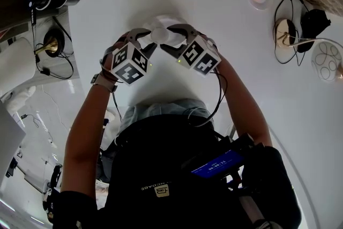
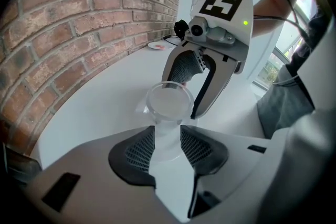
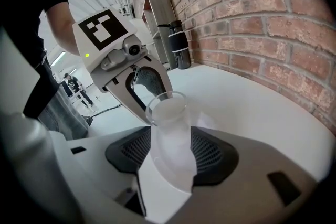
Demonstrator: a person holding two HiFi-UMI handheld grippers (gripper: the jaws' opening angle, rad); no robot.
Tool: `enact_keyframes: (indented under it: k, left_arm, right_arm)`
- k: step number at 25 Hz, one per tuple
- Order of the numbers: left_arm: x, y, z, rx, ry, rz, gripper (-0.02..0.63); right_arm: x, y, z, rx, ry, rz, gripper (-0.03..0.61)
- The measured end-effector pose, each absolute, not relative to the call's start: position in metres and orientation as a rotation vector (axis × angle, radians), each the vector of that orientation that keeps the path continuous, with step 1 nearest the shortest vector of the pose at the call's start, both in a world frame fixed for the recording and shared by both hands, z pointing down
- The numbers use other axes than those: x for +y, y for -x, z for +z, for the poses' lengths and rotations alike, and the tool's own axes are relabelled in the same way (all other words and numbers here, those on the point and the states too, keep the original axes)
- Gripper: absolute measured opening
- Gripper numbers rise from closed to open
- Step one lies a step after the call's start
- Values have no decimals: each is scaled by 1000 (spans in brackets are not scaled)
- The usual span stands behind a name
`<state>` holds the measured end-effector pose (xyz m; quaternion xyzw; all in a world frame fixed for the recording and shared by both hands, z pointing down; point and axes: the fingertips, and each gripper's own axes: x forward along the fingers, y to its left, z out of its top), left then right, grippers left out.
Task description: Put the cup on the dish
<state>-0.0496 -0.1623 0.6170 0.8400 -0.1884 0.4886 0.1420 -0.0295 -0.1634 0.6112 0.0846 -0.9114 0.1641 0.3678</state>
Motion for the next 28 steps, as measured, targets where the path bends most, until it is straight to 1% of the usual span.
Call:
enact_keyframes:
  k: [3,7,9,11,13,16,28]
  left_arm:
    - [-164,60,616,-623,-2390,1381,158]
    - [-169,79,607,-815,-2293,1201,156]
    - [-171,87,600,-906,-2266,1117,72]
    - [-173,93,588,-985,-2253,1044,63]
    - [-176,100,575,-1056,-2241,973,27]
    - [-177,108,558,-1126,-2240,928,6]
    - [-167,135,491,-1350,-2249,707,5]
  right_arm:
    - [-164,24,613,-2330,-234,445,241]
    - [-166,17,609,-2333,-276,489,241]
    - [-167,14,604,-2339,-300,500,241]
    - [-168,11,596,-2354,-326,501,241]
    - [-172,9,581,-2385,-367,493,241]
    - [-182,7,553,-2443,-455,497,241]
    - [-195,-9,475,-2576,-704,502,239]
